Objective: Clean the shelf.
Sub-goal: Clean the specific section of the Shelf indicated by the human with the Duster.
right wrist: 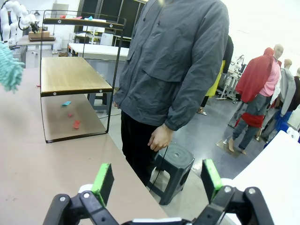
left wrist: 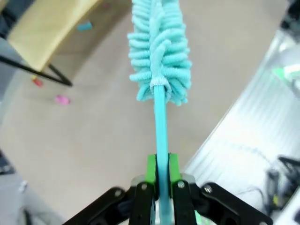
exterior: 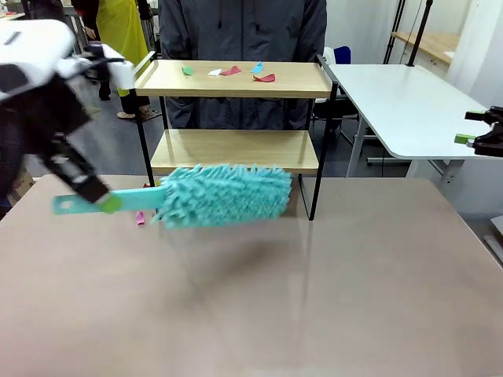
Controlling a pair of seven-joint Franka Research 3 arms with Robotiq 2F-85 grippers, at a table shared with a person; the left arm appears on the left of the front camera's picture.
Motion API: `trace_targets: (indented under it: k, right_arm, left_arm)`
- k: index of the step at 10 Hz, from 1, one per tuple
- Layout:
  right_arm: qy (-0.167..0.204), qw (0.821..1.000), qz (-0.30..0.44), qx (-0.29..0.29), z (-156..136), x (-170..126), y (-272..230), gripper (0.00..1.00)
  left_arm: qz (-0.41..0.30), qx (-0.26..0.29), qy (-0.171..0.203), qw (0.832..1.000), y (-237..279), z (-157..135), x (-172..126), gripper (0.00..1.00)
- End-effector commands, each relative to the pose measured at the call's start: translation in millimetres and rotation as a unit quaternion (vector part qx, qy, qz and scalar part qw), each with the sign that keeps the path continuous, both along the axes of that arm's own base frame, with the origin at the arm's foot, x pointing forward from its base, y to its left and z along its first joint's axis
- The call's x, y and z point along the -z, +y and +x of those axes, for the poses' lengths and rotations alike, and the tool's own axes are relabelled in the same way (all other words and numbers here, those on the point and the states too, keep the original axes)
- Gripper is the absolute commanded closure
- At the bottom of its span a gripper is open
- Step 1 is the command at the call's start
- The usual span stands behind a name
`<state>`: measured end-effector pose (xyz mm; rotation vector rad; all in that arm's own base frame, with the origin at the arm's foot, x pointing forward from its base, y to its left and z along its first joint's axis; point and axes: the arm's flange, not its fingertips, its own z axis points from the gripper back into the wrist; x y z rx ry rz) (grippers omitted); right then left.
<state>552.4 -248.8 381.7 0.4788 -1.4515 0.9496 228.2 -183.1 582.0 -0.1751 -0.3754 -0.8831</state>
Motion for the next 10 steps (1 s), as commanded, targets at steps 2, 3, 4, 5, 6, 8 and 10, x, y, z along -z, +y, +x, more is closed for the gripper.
trace_targets:
  k: [2, 3, 4, 5, 6, 8, 10]
  right_arm:
    - [0.008, 1.000, -0.001, 0.002, 0, -7, 2, 0.00]
    - [0.008, 1.000, -0.001, 0.002, 0, -7, 2, 0.00]
    - [0.008, 1.000, -0.001, 0.002, 0, -7, 2, 0.00]
    - [0.008, 1.000, -0.001, 0.002, 0, -7, 2, 0.00]
    - [0.008, 1.000, -0.001, 0.002, 0, -7, 2, 0.00]
    - [0.008, 1.000, -0.001, 0.002, 0, -7, 2, 0.00]
    - [0.008, 1.000, -0.001, 0.002, 0, -7, 2, 0.00]
  left_arm:
    - [0.102, 0.011, 0.064, 0.993, 35, -22, -23, 0.87]
    - [0.142, 0.024, 0.090, 0.985, 42, -27, -21, 0.87]
    - [0.175, 0.021, 0.109, 0.978, 45, -29, -22, 0.87]
    - [0.211, 0.039, 0.114, 0.970, 47, -29, -25, 0.87]
    - [0.219, 0.040, 0.117, 0.968, 51, -29, -26, 0.87]
    - [0.199, 0.018, 0.126, 0.972, 49, -34, -13, 0.87]
    - [0.199, 0.018, 0.126, 0.972, 49, -34, -13, 0.87]
